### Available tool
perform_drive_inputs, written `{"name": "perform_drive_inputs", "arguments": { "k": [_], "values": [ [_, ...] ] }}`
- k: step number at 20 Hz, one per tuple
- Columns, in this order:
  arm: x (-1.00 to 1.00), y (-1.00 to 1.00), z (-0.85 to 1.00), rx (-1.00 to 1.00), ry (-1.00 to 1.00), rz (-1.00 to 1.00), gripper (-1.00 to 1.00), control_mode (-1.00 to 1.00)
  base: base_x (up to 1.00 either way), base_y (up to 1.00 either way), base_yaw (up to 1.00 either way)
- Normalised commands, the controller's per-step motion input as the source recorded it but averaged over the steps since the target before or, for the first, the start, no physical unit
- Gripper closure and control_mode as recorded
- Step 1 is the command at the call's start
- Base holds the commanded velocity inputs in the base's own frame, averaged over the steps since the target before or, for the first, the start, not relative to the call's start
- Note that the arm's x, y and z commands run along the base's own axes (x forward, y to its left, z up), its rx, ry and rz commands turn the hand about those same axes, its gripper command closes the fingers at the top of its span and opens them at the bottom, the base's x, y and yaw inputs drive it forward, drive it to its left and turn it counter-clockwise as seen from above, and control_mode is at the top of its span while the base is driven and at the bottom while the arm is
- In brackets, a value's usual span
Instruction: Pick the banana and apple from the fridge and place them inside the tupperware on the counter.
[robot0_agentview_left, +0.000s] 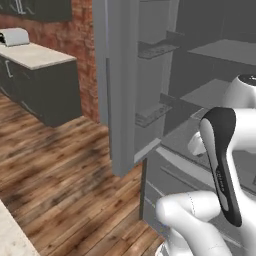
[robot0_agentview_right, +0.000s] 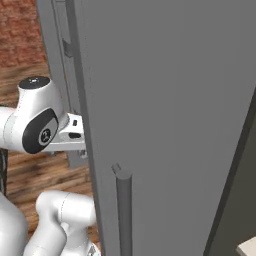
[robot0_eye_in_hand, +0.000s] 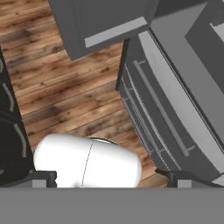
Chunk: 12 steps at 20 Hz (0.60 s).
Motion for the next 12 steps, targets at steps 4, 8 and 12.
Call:
{"name": "perform_drive_inputs", "arguments": {
  "k": [4,8,12],
  "values": [
    [0.00,0.00,0.00,0.00,0.00,0.00,-1.00,1.00,0.48,0.00,-0.46],
    [0.00,0.00,0.00,0.00,0.00,0.00,-1.00,1.00,0.42,0.06,-0.50],
    [0.00,0.00,0.00,0.00,0.00,0.00,-1.00,1.00,0.25,0.03,-0.53]
  ]
}}
